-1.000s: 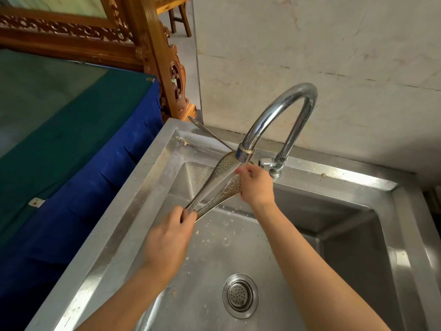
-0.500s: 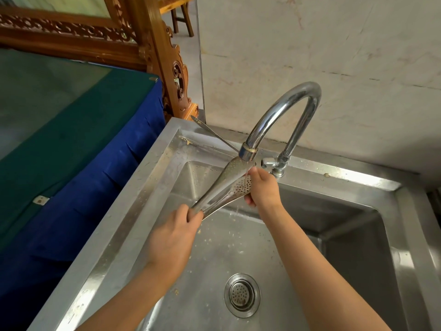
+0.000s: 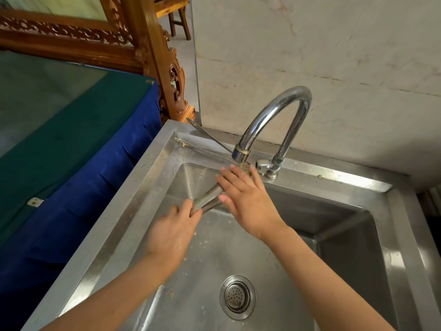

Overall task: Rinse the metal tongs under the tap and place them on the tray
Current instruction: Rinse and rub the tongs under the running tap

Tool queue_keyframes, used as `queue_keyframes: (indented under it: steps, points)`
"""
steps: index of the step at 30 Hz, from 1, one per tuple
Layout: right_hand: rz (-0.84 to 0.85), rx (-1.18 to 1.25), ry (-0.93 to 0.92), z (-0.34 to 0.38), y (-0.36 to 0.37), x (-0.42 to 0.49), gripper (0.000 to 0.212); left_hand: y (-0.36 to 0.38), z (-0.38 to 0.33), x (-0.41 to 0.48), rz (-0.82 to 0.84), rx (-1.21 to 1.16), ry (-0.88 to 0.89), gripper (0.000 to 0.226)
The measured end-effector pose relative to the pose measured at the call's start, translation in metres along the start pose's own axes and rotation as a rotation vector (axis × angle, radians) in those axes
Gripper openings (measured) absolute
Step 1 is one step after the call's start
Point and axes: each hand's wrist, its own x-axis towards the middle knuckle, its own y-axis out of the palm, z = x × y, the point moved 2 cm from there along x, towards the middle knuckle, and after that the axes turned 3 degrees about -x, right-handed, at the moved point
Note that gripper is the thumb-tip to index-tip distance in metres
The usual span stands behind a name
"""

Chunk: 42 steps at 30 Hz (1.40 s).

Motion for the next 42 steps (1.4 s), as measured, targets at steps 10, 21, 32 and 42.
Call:
queue_keyframes:
  steps: [10,21,32,42]
  points:
    - [0.034,-0.082,0.053,-0.014,-0.004,0.002,0.054,0.004,0.003,-0.004,-0.032,0.013,-0.014,0.040]
    - [-0.122,0.185,0.229,-0.030,0.004,0.008,0.038,0.010,0.007,-0.009,-0.049,-0.057,0.032,0.097]
    - [-0.131,0.667,0.575,-0.044,0.007,-0.002,0.043,0.029,0.025,-0.015,0.023,-0.686,-0.059,0.083]
    - [-0.253,1.166,0.399,-0.015,-0.016,0.017,0.021,0.029,0.023,-0.023,0.169,-1.401,-0.245,0.058]
